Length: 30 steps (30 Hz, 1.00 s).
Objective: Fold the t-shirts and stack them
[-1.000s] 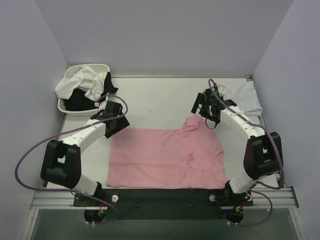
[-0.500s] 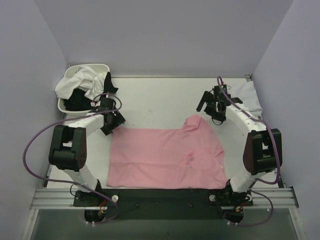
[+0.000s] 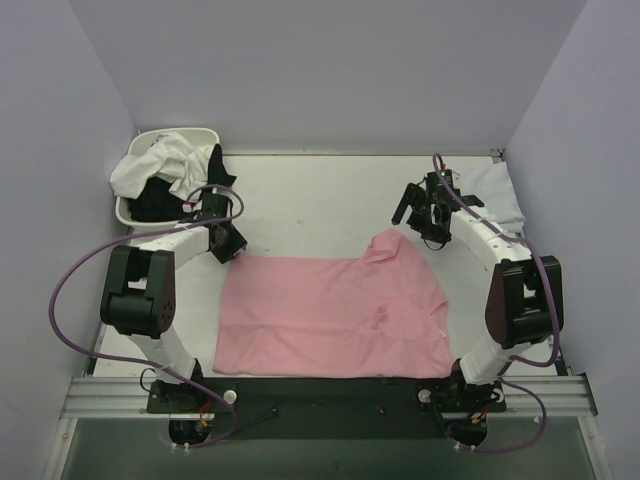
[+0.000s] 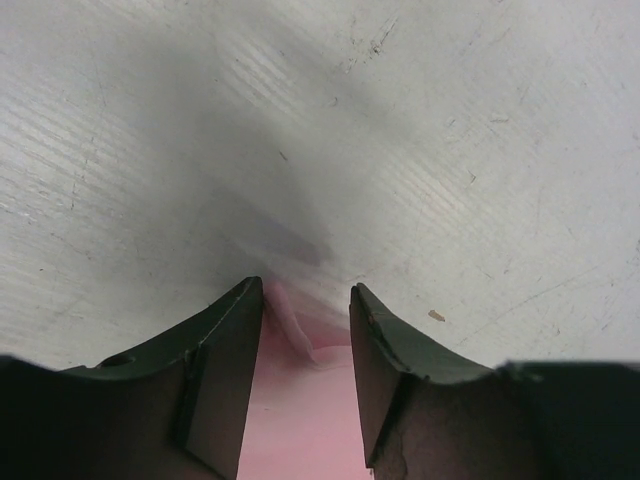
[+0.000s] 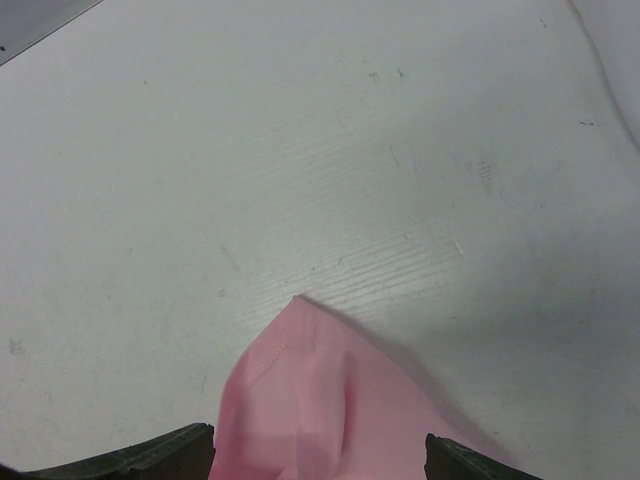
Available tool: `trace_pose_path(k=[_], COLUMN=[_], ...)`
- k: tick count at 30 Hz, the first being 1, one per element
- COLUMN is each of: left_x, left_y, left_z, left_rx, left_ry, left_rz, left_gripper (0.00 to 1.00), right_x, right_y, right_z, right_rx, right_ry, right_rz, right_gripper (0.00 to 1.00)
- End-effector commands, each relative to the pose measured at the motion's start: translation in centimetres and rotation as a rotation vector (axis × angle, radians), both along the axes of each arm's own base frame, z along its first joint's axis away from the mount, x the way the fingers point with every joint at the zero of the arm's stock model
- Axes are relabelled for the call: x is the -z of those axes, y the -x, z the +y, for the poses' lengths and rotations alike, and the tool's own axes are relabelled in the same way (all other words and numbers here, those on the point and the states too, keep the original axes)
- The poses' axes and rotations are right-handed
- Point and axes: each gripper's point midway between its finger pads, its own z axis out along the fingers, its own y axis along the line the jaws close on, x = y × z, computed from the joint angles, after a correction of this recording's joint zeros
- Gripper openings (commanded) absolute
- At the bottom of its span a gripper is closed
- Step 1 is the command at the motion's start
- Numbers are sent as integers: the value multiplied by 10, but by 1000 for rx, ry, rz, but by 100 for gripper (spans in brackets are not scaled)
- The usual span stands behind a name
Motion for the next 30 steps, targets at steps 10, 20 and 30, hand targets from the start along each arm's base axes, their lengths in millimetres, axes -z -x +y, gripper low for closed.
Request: trace_pose_path(k=[10,20,30], left_x=[-14,-21,-26], left_y=[3,11,13], left_z=[4,7,9], left_rx=[-20,-13,-17], left_ry=[3,-6,-9], left_rz=[-34,-51,-54], left_gripper=[0,0,0], right_x=[7,18,58], right_y=[-14,-55,-50], right_z=[7,12,15], right_rx=[0,4,-1], right_ry=[-2,-13,-15], right_rz=[12,39,136], right_gripper=[84,82,66])
